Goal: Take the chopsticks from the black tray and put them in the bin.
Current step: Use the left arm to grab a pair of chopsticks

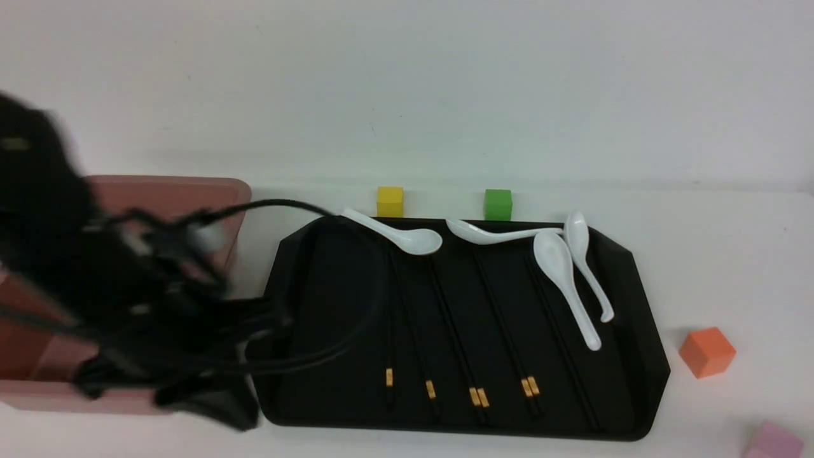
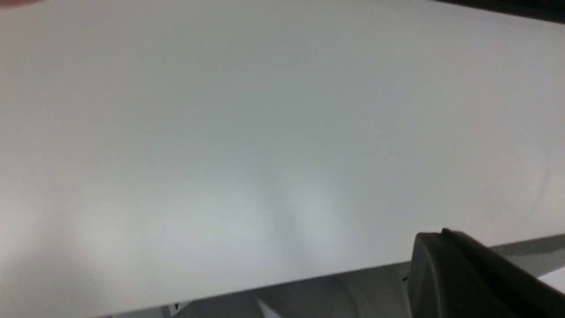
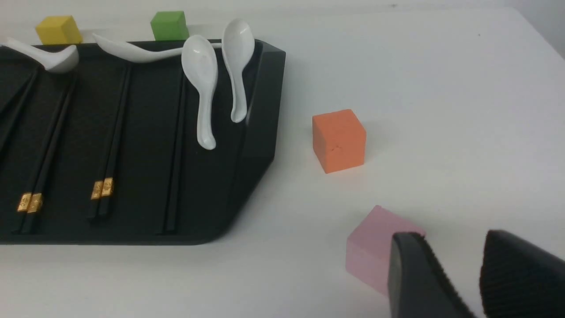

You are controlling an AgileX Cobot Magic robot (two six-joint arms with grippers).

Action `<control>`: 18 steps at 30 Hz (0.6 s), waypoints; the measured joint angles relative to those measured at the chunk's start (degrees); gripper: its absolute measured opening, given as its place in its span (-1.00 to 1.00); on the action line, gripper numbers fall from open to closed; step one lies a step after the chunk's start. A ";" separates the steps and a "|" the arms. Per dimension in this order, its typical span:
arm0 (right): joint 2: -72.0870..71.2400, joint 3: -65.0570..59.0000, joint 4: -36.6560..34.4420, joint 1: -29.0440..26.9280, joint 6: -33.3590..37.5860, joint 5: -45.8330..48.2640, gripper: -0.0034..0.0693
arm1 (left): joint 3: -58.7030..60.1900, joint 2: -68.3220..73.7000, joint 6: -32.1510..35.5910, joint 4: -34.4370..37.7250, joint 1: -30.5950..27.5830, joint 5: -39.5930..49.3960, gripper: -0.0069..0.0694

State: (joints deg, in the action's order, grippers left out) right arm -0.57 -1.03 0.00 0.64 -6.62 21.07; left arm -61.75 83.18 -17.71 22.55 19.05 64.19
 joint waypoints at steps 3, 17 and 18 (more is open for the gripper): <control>0.00 0.00 0.00 0.00 0.00 0.00 -0.24 | -4.21 6.13 -5.55 -3.19 4.89 -3.45 -0.85; 0.00 0.00 0.00 0.00 0.00 0.00 -0.24 | -27.49 31.78 -22.25 -22.04 15.07 -3.42 0.06; 0.00 0.00 0.00 0.00 0.00 0.00 -0.24 | -28.37 32.51 -22.36 -22.55 15.02 -3.48 0.13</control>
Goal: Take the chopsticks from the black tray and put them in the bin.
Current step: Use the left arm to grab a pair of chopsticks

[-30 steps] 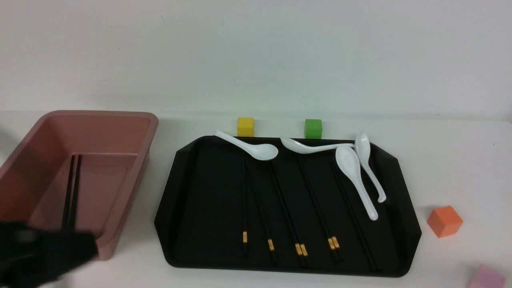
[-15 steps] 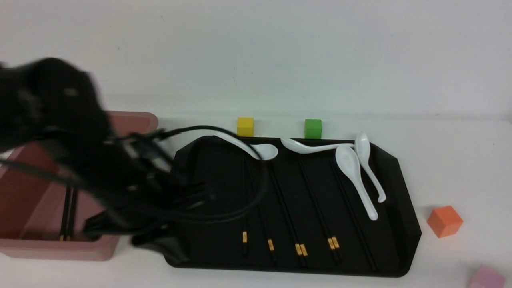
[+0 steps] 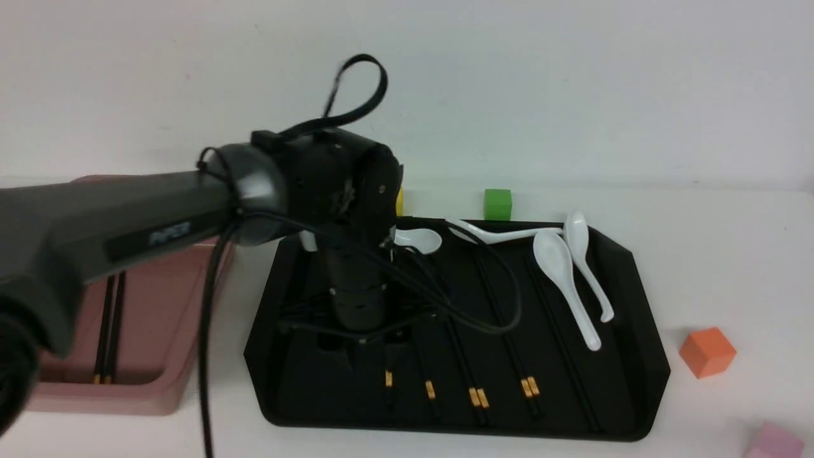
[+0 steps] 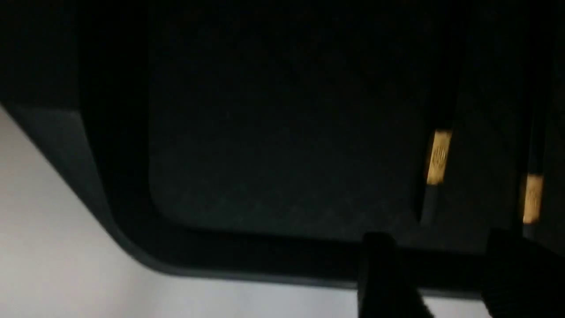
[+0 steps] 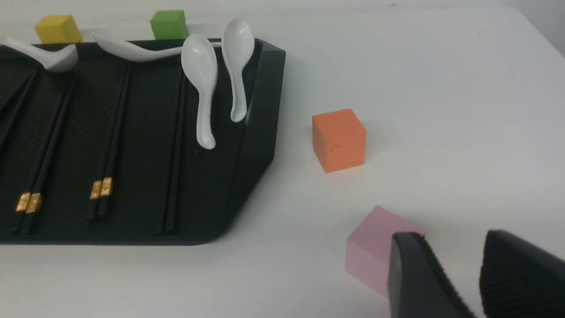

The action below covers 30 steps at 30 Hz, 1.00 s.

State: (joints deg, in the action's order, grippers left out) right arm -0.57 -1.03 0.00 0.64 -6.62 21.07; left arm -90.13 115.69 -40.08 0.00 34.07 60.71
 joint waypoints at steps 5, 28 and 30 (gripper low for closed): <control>0.00 0.00 0.00 0.00 0.00 0.00 -0.24 | -2.59 1.57 -1.08 0.83 0.00 -3.55 0.32; 0.00 0.00 0.00 0.00 0.00 0.00 -0.24 | -3.32 8.58 -1.26 3.23 0.00 -12.65 0.26; 0.00 0.00 0.00 0.00 0.00 0.00 -0.24 | -3.32 8.58 -1.26 3.05 0.00 -12.44 0.21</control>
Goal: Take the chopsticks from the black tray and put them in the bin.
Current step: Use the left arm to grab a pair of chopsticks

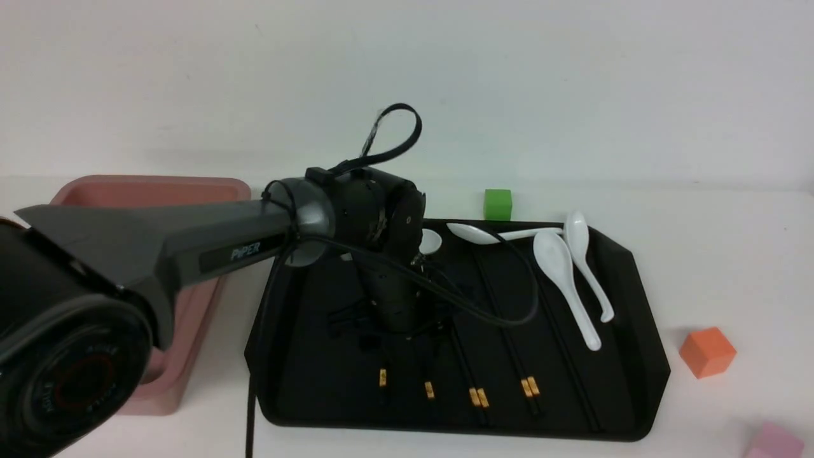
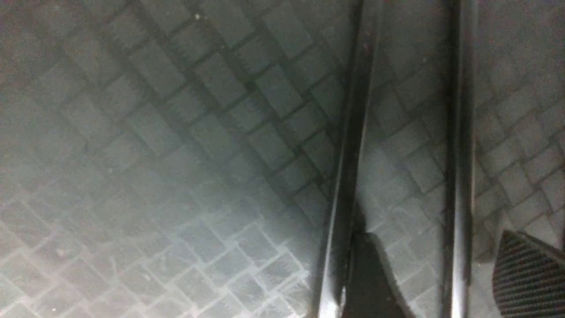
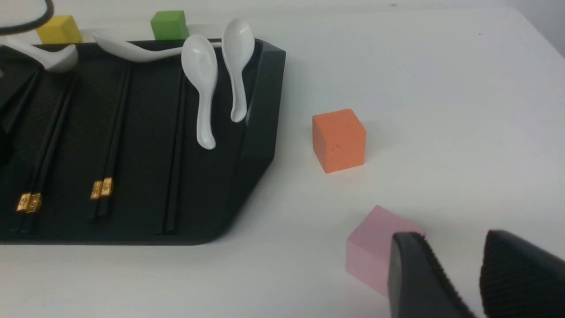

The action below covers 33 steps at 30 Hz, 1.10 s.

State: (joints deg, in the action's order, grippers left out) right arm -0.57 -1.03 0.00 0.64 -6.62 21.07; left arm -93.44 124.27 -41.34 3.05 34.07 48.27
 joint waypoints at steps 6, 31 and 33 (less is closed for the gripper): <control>0.00 0.00 0.00 0.00 0.00 0.00 -0.24 | -0.12 -0.34 0.00 -0.17 0.00 0.67 0.16; 0.00 0.00 0.00 0.00 0.00 0.00 -0.24 | -9.79 1.22 -0.17 -7.26 0.00 8.84 0.45; 0.00 0.00 0.00 0.00 0.00 0.00 -0.24 | -9.79 1.94 -0.17 -7.96 0.00 8.96 0.46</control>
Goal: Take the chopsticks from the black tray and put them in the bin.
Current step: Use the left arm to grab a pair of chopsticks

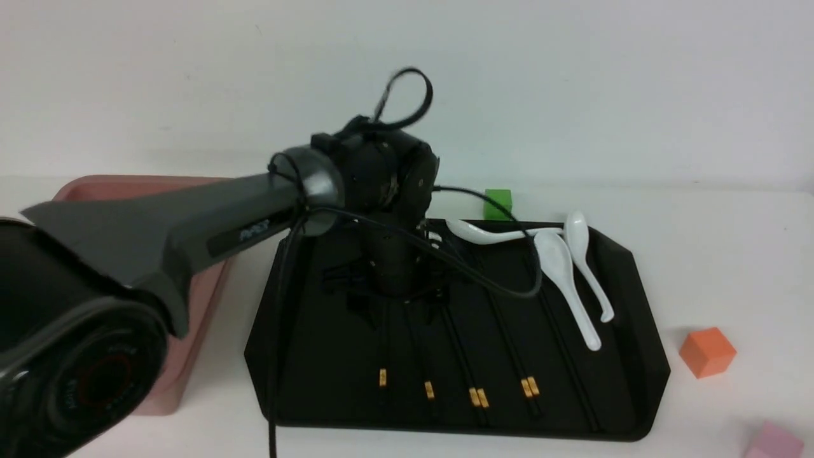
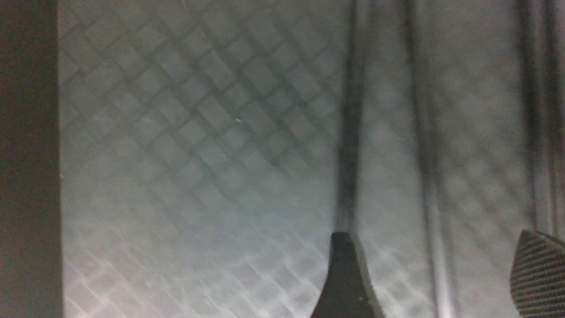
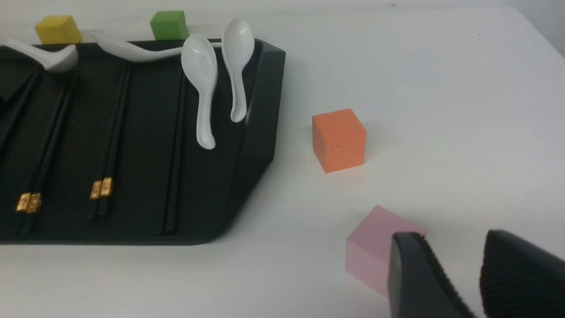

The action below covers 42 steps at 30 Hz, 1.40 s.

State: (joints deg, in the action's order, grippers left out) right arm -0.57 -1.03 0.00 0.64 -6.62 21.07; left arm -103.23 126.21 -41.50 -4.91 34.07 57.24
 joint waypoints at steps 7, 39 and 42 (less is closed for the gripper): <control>0.00 0.00 0.00 0.00 0.00 0.00 -0.24 | -0.11 3.06 -0.03 -0.37 0.00 0.50 0.46; 0.00 0.00 0.00 0.00 0.00 0.00 -0.24 | 0.31 -17.92 4.83 -1.37 -3.99 12.93 -0.52; 0.00 0.00 0.00 0.00 0.00 0.00 -0.24 | 2.33 -21.65 7.87 -0.30 -10.16 12.93 -0.52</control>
State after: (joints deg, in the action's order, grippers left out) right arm -0.57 -1.03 0.00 0.64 -6.62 21.07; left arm -100.90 104.55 -33.64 -5.21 23.91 70.16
